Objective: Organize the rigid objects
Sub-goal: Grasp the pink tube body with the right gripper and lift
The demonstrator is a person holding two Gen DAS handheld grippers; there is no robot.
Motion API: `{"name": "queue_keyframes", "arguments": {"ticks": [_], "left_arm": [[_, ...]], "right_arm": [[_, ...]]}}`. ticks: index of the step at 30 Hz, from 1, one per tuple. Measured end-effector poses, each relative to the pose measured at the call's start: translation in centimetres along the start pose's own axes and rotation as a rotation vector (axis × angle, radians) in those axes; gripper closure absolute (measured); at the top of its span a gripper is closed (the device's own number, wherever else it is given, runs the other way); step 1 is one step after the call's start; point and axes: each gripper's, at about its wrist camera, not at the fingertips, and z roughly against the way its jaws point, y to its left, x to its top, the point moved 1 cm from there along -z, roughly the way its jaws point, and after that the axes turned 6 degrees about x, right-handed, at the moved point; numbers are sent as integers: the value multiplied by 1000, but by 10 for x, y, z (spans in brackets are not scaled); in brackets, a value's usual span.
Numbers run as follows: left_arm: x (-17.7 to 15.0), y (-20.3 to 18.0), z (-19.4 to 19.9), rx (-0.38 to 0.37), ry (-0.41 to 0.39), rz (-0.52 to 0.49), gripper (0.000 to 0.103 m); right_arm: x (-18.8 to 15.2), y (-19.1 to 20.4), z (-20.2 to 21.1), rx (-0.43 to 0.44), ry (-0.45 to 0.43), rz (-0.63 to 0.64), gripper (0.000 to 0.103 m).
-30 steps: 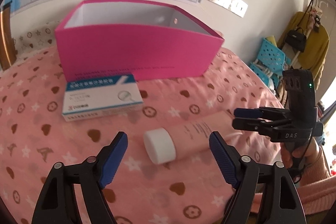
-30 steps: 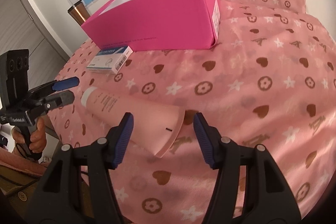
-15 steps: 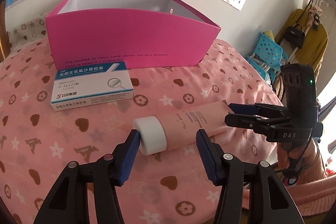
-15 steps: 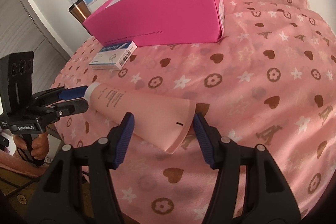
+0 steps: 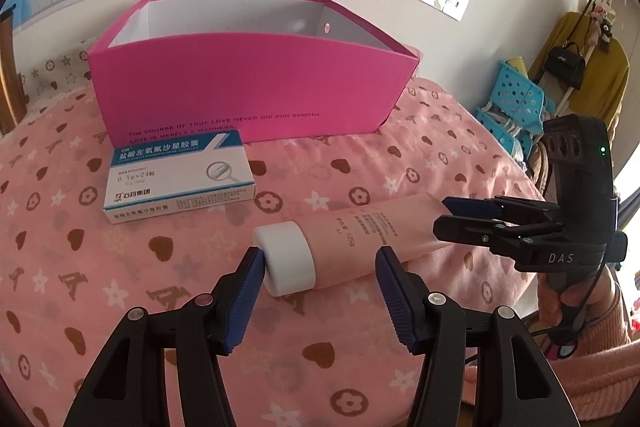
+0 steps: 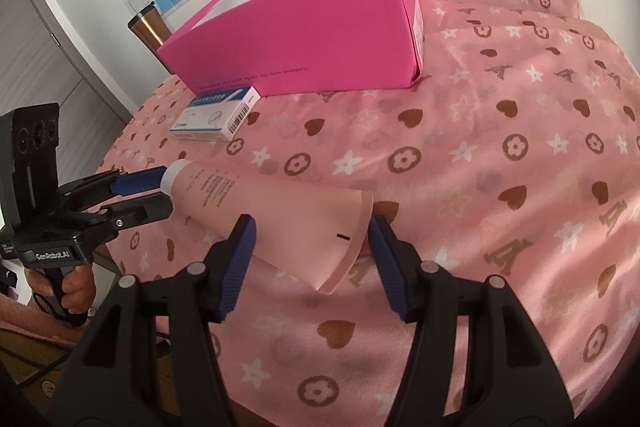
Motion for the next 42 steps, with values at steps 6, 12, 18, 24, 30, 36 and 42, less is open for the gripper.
{"name": "queue_keyframes", "arguments": {"ticks": [6,12,18,24,30,36,42], "left_arm": [[3,0,6,7,-20,-3,45],[8,0,11,18,-43,-6,45],[13,2,17,31,-66,-5,45],[22,3,21,39,-87,-5,44],[28,4,24,49,-103,-11,44],[33,3,27,59,-119,-18,44],[37,5,30,64,-133,-20,44]], "right_arm": [[4,4,1,-11,-7,16,42],[9,8,3,-12,-18,28,42],[18,13,6,-17,-42,53,42],[30,19,12,-17,-75,82,42],[38,21,14,-17,-94,98,42],[43,22,15,-20,-104,104,42],[49,23,15,-21,-109,117,42]]}}
